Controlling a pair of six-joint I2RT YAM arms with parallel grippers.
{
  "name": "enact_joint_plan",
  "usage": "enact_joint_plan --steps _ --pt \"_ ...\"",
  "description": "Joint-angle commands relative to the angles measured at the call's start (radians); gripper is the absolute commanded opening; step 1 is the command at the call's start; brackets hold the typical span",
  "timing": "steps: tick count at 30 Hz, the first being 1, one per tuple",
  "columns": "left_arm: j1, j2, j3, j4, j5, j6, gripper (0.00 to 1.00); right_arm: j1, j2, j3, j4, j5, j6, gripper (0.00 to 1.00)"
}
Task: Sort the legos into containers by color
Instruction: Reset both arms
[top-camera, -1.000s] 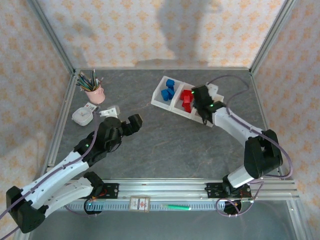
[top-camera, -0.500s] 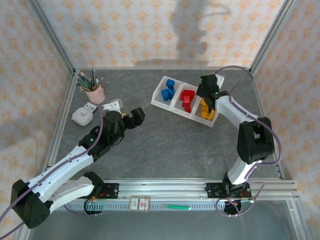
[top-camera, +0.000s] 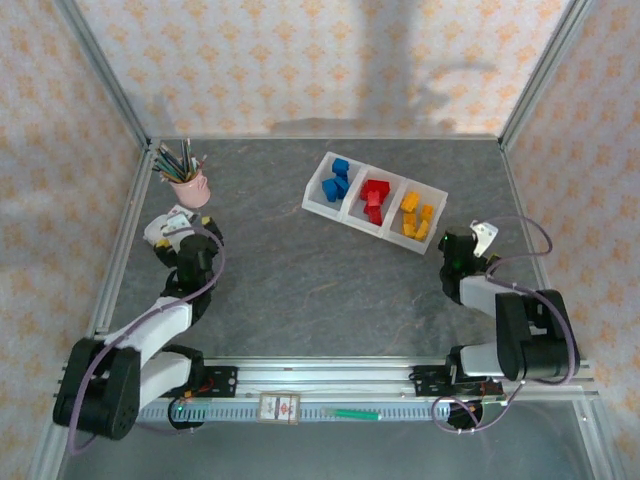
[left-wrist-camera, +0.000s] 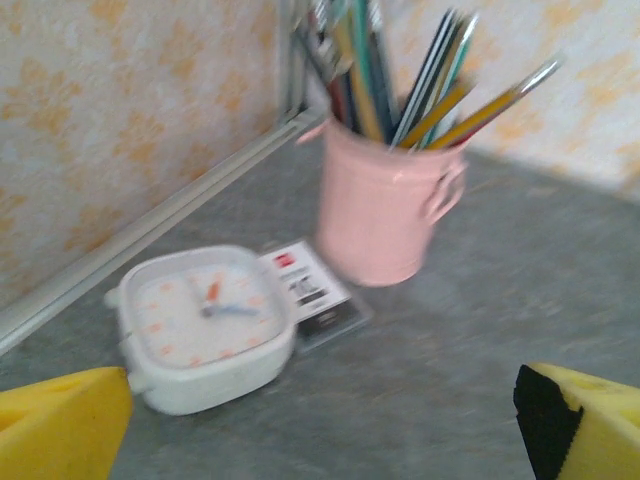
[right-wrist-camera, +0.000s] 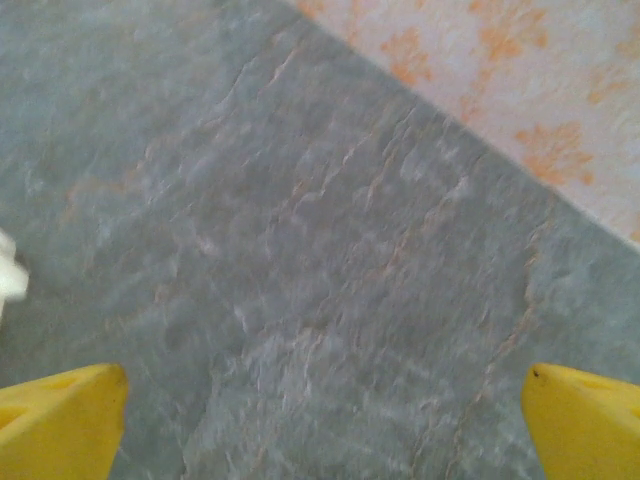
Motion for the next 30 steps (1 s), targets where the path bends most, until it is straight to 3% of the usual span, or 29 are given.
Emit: enact_joint_plan --steps 1,4,9,11,12,14,16,18,30 --pt "0.027 0.088 -0.068 0.401 0.042 0.165 0.99 -0.001 0.031 0.003 0.347 -0.121 -0.090 1.00" --pt "0.048 0.200 -0.132 0.638 0.082 0.219 0.99 -0.011 0.059 -0.035 0.520 -0.232 -0.146 1.00" --pt "0.093 0.321 -0.112 0.746 0.332 0.212 1.00 -0.022 0.172 -0.168 0.882 -0.376 -0.189 1.00" --pt "0.093 0.420 -0.117 0.829 0.388 0.238 0.99 -0.021 0.149 -0.113 0.727 -0.376 -0.186 1.00" --pt "0.093 0.452 -0.117 0.910 0.384 0.246 1.00 -0.021 0.165 -0.130 0.797 -0.376 -0.188 1.00" --pt "0.094 0.404 -0.064 0.715 0.310 0.195 1.00 -0.022 0.158 -0.121 0.759 -0.375 -0.189 0.99" --pt "0.105 0.435 -0.081 0.797 0.294 0.189 1.00 -0.016 0.158 -0.139 0.800 -0.375 -0.195 1.00" --pt "0.105 0.420 -0.081 0.772 0.245 0.166 1.00 -0.016 0.156 -0.129 0.778 -0.384 -0.195 0.99" --pt "0.102 0.426 -0.085 0.793 0.237 0.171 1.00 -0.016 0.156 -0.126 0.770 -0.389 -0.197 1.00"
